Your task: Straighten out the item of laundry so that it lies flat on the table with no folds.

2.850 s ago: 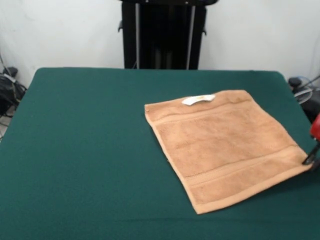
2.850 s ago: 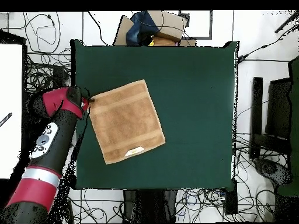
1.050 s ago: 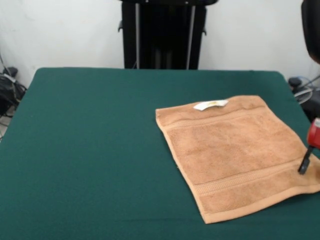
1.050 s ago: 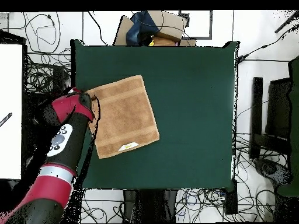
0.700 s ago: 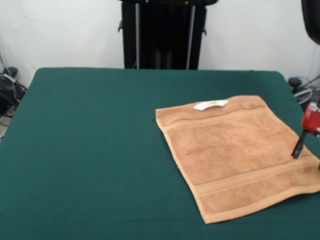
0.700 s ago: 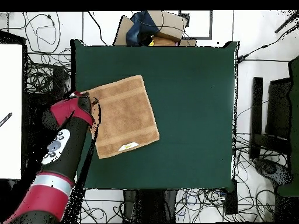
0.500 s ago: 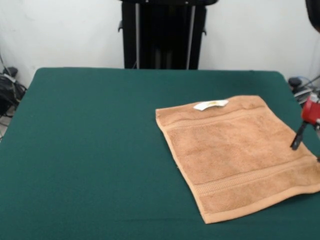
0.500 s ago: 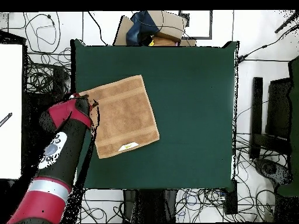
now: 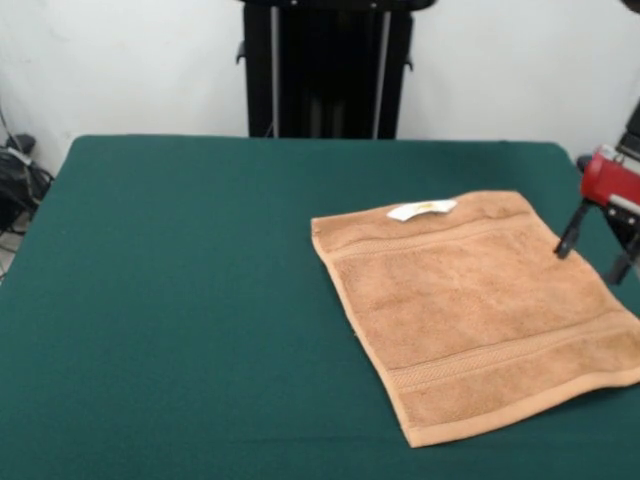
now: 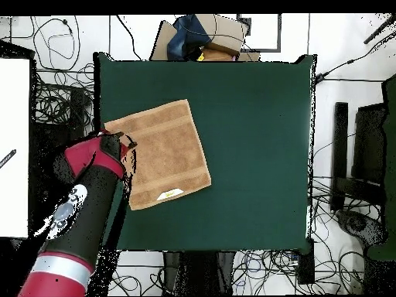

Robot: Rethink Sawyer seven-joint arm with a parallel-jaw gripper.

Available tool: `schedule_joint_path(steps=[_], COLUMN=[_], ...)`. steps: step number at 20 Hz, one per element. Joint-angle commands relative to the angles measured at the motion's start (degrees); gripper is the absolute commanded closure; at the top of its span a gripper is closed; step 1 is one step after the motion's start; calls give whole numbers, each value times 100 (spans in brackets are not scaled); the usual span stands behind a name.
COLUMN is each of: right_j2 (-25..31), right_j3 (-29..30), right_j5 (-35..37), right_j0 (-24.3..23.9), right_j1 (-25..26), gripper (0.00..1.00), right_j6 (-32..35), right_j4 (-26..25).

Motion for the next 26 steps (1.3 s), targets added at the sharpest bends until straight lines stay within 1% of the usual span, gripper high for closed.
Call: schedule_joint_path(steps=[1, 5, 11, 22, 26], right_j2=[737, 811, 894, 1140, 1169], right_j3=[1309, 1571, 1785, 2296, 2386], right_j5=[209, 146, 100, 130, 122], right_j0=[-315, -467, -692, -1371, -1559], right_j1=[-341, -520, -653, -1224, -1334], gripper=[0, 0, 0, 0, 0], right_j6=[-798, -882, -916, -1237, -1261], right_j4=[-626, -913, -1334, -2247, -2561])
